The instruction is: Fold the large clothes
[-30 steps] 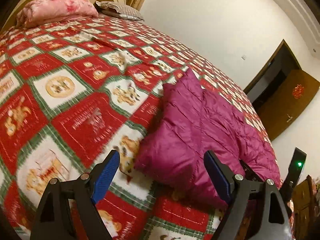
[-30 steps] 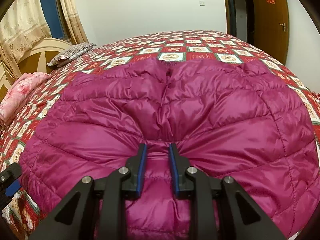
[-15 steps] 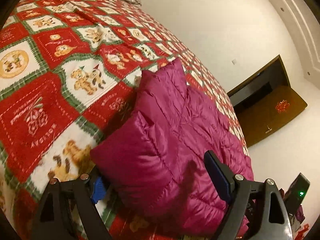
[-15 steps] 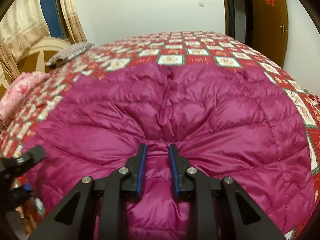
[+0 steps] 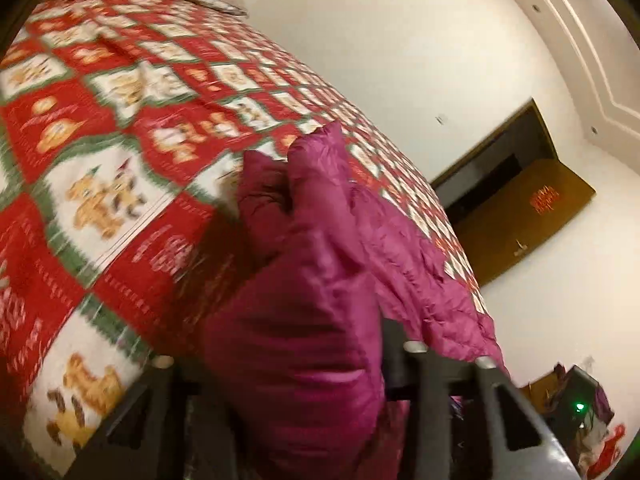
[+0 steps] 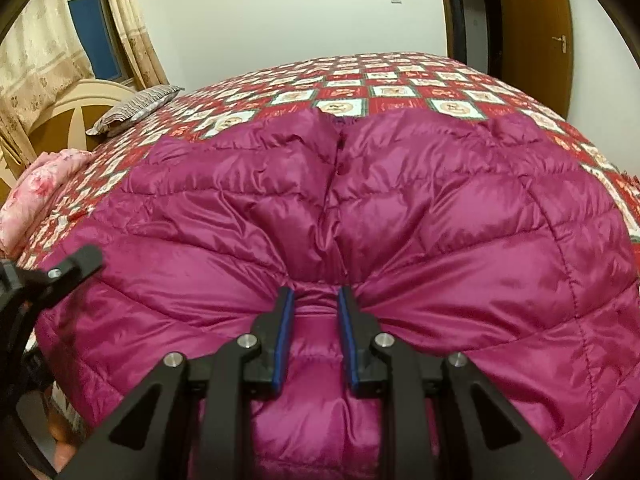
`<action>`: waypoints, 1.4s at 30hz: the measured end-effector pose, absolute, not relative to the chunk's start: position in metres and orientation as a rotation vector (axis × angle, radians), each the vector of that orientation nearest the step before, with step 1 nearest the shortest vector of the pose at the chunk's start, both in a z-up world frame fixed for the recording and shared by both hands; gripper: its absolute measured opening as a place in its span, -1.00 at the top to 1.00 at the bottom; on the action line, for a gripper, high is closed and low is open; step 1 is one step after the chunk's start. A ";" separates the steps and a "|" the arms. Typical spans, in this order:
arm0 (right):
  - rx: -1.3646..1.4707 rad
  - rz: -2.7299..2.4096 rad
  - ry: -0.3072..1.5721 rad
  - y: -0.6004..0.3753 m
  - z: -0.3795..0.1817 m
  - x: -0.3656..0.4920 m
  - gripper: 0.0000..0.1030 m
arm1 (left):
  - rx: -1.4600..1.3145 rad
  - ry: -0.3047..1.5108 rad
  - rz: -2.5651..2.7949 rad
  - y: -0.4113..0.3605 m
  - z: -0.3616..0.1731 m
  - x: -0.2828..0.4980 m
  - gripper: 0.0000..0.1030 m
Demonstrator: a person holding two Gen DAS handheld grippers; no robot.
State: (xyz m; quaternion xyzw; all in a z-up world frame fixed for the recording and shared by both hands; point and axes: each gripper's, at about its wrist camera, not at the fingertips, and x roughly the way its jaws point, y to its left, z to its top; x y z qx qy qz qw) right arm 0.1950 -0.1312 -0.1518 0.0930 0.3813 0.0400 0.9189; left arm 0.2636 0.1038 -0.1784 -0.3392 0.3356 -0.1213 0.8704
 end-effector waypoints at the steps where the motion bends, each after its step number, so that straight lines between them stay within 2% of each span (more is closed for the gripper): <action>1: 0.197 0.086 0.788 -0.133 -0.152 0.196 0.51 | -0.688 0.689 -0.282 0.102 -0.172 0.263 0.51; 5: 0.235 0.094 0.807 -0.135 -0.152 0.195 0.45 | -0.612 0.645 -0.372 0.095 -0.145 0.258 0.61; 13: 0.487 0.319 0.876 -0.105 -0.151 0.194 0.46 | -0.368 0.541 -0.501 0.089 -0.078 0.227 0.62; 17: 0.506 0.449 0.888 -0.079 -0.151 0.194 0.49 | -0.226 0.517 -0.489 0.077 -0.068 0.215 0.62; 20: 0.571 0.476 0.867 -0.097 -0.143 0.190 0.49 | -0.178 0.495 -0.507 0.066 -0.063 0.211 0.62; 29: 0.647 0.261 0.708 -0.207 -0.108 0.147 0.49 | 0.043 0.480 -0.594 -0.005 -0.069 0.202 0.62; 42: 0.733 0.082 0.694 -0.279 -0.135 0.101 0.49 | 0.331 0.584 -0.712 -0.101 -0.128 0.184 0.62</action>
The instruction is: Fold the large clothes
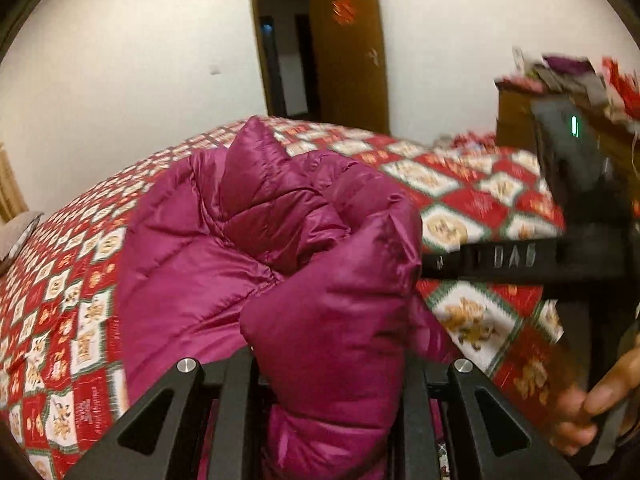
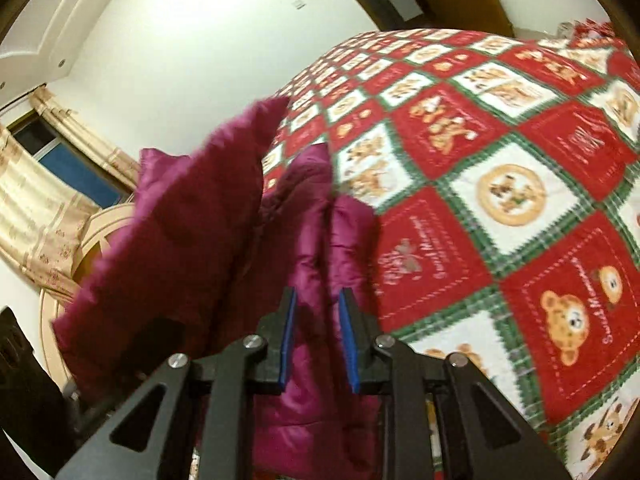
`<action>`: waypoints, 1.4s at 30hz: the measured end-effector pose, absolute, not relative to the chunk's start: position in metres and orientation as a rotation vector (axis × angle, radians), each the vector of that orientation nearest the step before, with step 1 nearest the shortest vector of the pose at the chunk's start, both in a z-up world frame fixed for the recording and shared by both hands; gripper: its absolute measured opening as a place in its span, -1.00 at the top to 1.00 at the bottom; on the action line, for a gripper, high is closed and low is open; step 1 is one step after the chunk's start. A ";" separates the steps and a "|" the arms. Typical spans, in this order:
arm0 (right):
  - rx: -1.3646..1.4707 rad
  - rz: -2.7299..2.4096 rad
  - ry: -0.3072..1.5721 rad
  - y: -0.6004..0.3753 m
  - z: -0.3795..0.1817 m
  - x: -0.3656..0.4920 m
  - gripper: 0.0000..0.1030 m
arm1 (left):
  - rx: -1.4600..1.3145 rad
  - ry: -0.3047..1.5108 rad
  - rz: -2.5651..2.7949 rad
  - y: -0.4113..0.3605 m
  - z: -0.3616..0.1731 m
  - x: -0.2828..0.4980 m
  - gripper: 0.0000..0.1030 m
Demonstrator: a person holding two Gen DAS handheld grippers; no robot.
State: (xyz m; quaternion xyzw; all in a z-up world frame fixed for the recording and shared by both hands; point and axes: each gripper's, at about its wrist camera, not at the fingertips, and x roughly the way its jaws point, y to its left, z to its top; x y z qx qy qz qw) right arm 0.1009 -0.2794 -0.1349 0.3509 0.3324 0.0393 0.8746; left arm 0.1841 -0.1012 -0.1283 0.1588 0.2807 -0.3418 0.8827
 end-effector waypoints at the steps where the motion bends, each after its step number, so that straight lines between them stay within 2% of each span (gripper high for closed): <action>1: 0.734 0.076 0.694 -0.284 -0.135 0.100 0.49 | 0.348 0.590 -0.717 -0.107 -0.134 0.182 0.61; 10: 0.724 0.075 0.638 -0.313 -0.113 0.091 0.42 | 0.422 0.608 -0.751 -0.127 -0.161 0.173 0.60; 11: 0.718 0.091 0.629 -0.313 -0.109 0.095 0.32 | 0.426 0.608 -0.750 -0.127 -0.162 0.172 0.60; 12: 0.707 0.118 0.626 -0.310 -0.104 0.101 0.08 | 0.432 0.607 -0.748 -0.128 -0.163 0.171 0.60; 14: 0.679 0.169 0.641 -0.302 -0.101 0.114 -0.21 | 0.445 0.604 -0.746 -0.129 -0.163 0.169 0.60; 16: 0.617 0.200 0.684 -0.288 -0.100 0.131 -0.21 | 0.442 0.606 -0.752 -0.129 -0.160 0.169 0.59; 17: 0.591 0.200 0.706 -0.283 -0.104 0.137 -0.17 | 0.436 0.606 -0.755 -0.128 -0.160 0.169 0.52; 20: 0.539 0.189 0.804 -0.273 -0.122 0.158 0.62 | 0.408 0.606 -0.759 -0.119 -0.153 0.164 0.39; 22: 0.566 0.183 0.835 -0.273 -0.132 0.163 0.62 | 0.434 0.583 -0.764 -0.114 -0.148 0.150 0.31; 24: 0.588 0.183 0.848 -0.275 -0.138 0.163 0.63 | 0.500 0.529 -0.764 -0.108 -0.146 0.131 0.11; 25: 0.592 0.182 0.850 -0.276 -0.139 0.163 0.63 | 0.542 0.503 -0.760 -0.105 -0.146 0.120 -0.07; 26: 0.597 0.183 0.853 -0.277 -0.140 0.163 0.63 | 0.563 0.492 -0.758 -0.103 -0.145 0.113 -0.18; 30: 0.622 0.187 0.859 -0.280 -0.146 0.160 0.63 | 0.619 0.453 -0.794 -0.080 -0.137 0.080 -0.23; 34: 0.607 0.190 0.847 -0.280 -0.148 0.152 0.66 | 0.461 0.510 -0.897 -0.048 -0.107 0.086 -0.23; 36: 0.592 0.190 0.845 -0.282 -0.149 0.148 0.66 | 0.357 0.522 -0.906 -0.036 -0.089 0.105 -0.26; 38: 0.568 0.187 0.846 -0.279 -0.145 0.146 0.65 | 0.254 0.557 -0.809 -0.033 -0.071 0.141 -0.40; 42: 0.529 0.170 0.862 -0.274 -0.127 0.144 0.55 | 0.063 0.688 -0.604 -0.037 -0.067 0.216 -0.42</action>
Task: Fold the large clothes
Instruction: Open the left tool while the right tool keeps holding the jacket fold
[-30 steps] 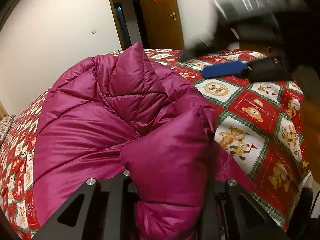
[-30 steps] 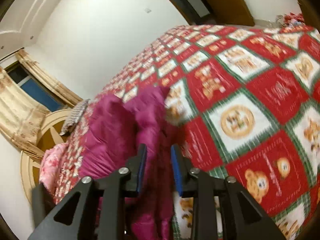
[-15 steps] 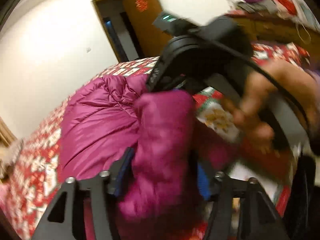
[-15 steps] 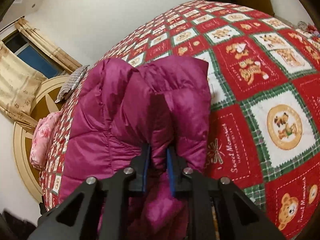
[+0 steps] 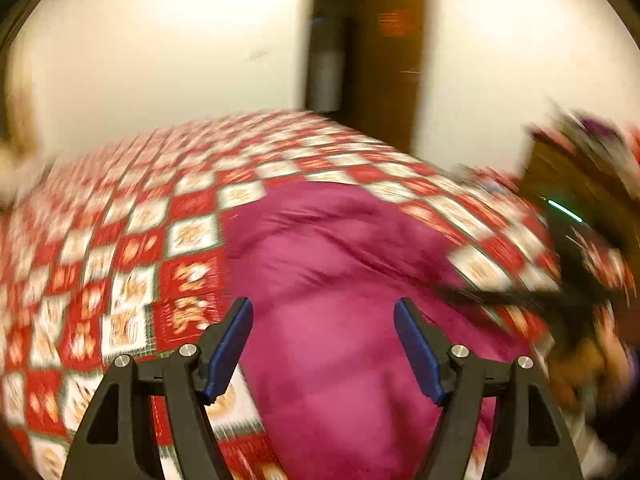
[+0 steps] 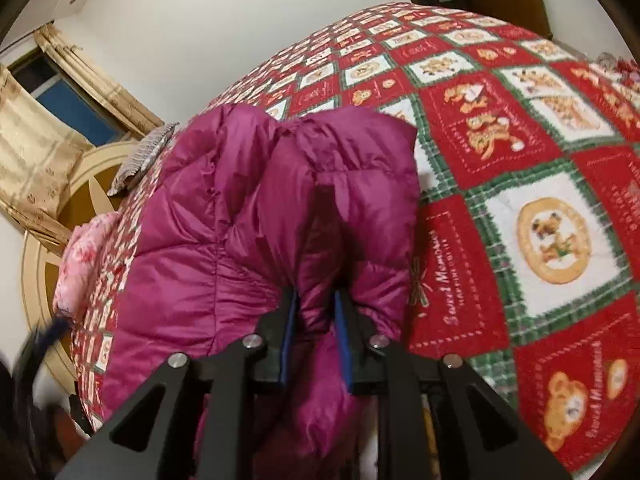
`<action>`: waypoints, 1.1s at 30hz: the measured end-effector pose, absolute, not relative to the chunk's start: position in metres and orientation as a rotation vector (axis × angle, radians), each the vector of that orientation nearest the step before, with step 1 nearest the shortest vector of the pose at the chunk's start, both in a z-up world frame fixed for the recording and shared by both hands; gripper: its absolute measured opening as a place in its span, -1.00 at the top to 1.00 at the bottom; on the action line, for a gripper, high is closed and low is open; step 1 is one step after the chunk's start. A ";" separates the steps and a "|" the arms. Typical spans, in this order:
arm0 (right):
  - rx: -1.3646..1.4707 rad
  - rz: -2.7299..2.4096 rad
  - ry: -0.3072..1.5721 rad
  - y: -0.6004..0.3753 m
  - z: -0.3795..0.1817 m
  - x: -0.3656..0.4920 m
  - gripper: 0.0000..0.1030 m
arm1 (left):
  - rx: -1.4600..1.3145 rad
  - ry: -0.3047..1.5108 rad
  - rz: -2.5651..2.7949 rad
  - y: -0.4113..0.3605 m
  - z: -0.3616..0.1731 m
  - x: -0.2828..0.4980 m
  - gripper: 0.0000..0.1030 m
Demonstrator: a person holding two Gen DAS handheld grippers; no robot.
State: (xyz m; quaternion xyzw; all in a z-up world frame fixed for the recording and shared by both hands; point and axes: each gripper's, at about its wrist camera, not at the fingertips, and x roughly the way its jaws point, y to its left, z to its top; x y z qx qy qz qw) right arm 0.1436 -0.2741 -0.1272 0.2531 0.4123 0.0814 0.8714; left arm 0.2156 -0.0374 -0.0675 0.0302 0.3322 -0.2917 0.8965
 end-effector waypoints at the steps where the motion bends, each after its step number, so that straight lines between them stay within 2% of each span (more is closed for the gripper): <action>1: 0.511 0.159 0.852 -0.276 -0.118 0.141 0.55 | 0.002 0.736 -0.574 -0.044 -0.073 0.237 -0.42; 3: 0.469 0.124 0.815 -0.280 -0.098 0.137 0.51 | -0.068 0.804 -0.534 -0.055 -0.087 0.266 -0.42; 6: 0.434 0.120 0.790 -0.281 -0.072 0.142 0.49 | -0.075 0.859 -0.477 -0.080 -0.110 0.269 -0.42; 10: 0.364 0.138 0.811 -0.265 -0.051 0.173 0.49 | -0.004 0.791 -0.440 -0.088 -0.115 0.249 -0.52; 18: 0.366 -0.032 0.937 -0.248 -0.108 0.228 0.50 | 0.065 0.812 -0.442 -0.092 -0.114 0.257 -0.53; 23: 0.378 -0.059 0.897 -0.251 -0.135 0.225 0.54 | 0.142 0.781 -0.371 -0.101 -0.103 0.279 -0.54; 27: 0.339 -0.064 0.852 -0.249 -0.143 0.224 0.54 | 0.156 0.839 -0.361 -0.115 -0.120 0.299 -0.56; 33: 0.343 -0.055 0.834 -0.251 -0.147 0.227 0.54 | 0.155 0.884 -0.343 -0.126 -0.139 0.312 -0.75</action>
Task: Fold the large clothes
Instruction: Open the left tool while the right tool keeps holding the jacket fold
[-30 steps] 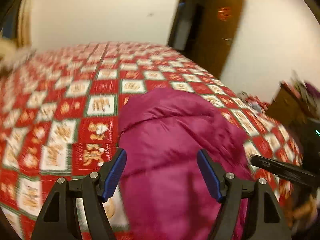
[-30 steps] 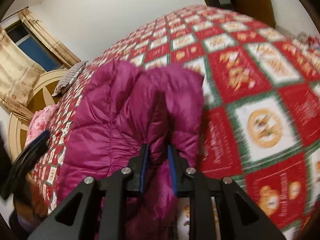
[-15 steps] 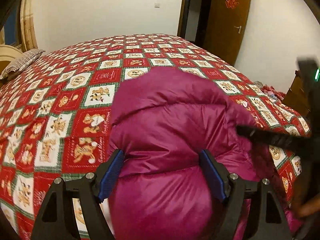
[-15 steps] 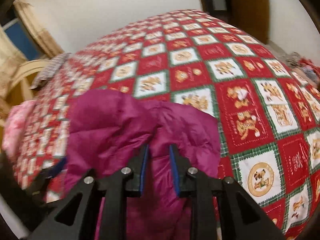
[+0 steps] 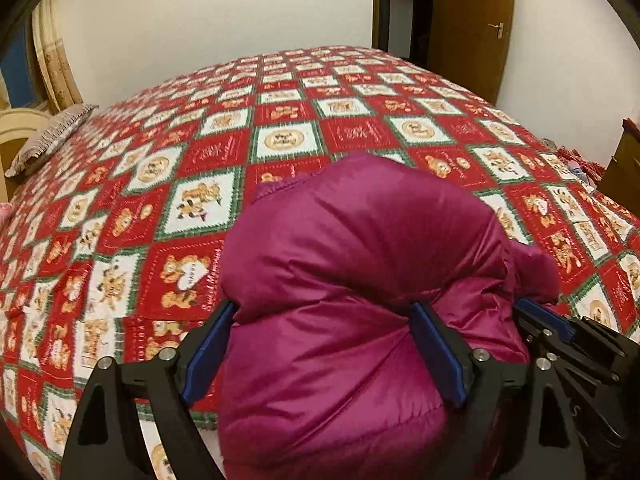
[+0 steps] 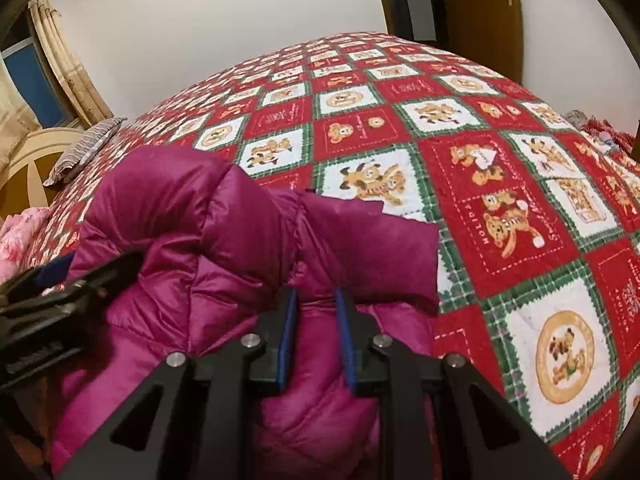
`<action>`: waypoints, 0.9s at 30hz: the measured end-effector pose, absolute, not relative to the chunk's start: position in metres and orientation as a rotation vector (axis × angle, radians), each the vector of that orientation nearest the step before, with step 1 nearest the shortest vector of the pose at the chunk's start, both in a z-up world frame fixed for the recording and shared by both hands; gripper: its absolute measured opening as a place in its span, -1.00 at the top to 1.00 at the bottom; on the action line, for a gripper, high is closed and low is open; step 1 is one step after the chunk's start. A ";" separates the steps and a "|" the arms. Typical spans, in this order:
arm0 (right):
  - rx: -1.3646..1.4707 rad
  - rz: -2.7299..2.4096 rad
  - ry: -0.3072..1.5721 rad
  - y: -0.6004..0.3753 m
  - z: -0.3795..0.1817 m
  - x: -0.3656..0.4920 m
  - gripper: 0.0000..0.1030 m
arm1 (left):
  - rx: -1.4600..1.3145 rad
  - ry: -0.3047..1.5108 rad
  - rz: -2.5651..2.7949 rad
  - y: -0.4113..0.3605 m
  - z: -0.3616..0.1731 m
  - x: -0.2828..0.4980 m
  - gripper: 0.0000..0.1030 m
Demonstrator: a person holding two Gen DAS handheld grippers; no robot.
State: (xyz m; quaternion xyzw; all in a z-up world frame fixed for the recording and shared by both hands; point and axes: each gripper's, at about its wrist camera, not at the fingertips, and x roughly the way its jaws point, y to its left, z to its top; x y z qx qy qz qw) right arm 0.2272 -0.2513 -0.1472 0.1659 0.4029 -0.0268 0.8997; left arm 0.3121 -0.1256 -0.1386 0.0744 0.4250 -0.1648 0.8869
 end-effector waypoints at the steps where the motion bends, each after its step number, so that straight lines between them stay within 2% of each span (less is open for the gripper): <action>1: 0.345 -0.051 0.834 -0.252 -0.148 0.229 0.54 | 0.141 0.896 -0.341 -0.125 -0.142 0.316 -0.79; 7: 0.431 -0.002 0.829 -0.265 -0.156 0.235 0.55 | 0.059 0.943 -0.352 -0.123 -0.161 0.330 -0.97; 18: 0.382 -0.003 0.876 -0.262 -0.148 0.234 0.57 | 0.042 0.954 -0.358 -0.120 -0.165 0.325 -0.98; 23: 0.408 0.011 0.886 -0.272 -0.118 0.214 0.50 | -0.009 0.945 -0.411 -0.103 -0.146 0.315 -0.98; 27: 0.394 0.043 0.846 -0.260 -0.098 0.190 0.49 | 0.005 0.823 -0.385 -0.086 -0.104 0.315 -0.98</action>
